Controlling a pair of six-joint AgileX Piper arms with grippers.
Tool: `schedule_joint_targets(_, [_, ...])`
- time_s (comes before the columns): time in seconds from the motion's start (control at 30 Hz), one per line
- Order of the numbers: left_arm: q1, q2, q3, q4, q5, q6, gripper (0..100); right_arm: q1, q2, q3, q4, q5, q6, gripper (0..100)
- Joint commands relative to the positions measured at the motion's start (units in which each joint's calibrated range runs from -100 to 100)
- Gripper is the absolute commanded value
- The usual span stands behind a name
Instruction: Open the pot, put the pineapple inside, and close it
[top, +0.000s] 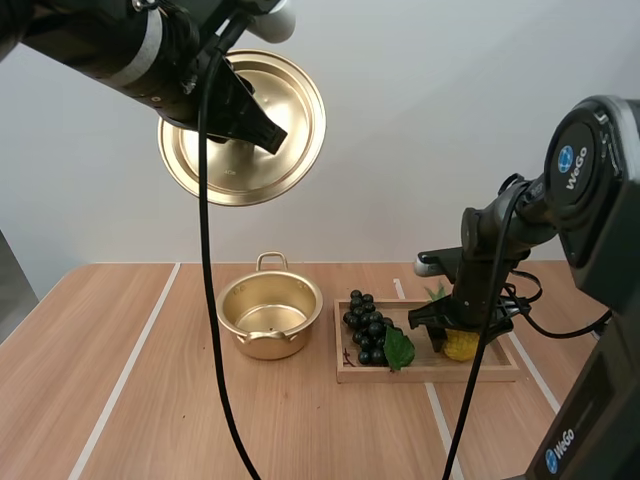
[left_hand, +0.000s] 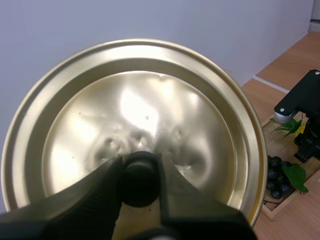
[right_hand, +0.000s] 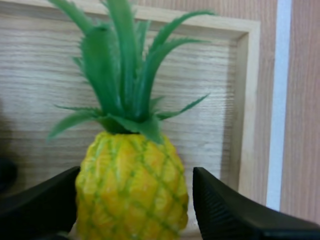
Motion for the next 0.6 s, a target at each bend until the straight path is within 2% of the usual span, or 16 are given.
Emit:
schedule_joint_targets(0.0, [-0.19,-0.43,-0.69,-0.43,-2.79,-0.06,0,-1.00,0.76,0.25,-0.55,-1.91,0.24,100])
schedule_joint_targets(0.17, [-0.19,-0.43,-0.69,-0.40,-3.89,-0.06,0,-2.20,2.34,0.25,-1.34,-3.78,0.24,100])
schedule_joint_targets(0.43, [-0.19,-0.43,-0.69,-0.55,-3.88,-0.06,0,-2.20,2.50,0.25,-1.34,-6.74,0.12,100])
schedule_joint_targets(0.47, [-0.19,-0.43,-0.69,-0.55,-3.88,-0.06,0,-2.20,2.50,0.25,-1.34,-6.90,0.12,93])
schedule_joint_targets(0.57, [-0.19,-0.43,-0.69,-0.55,-3.88,-0.06,0,-2.20,2.50,0.25,-1.34,-7.15,0.12,56])
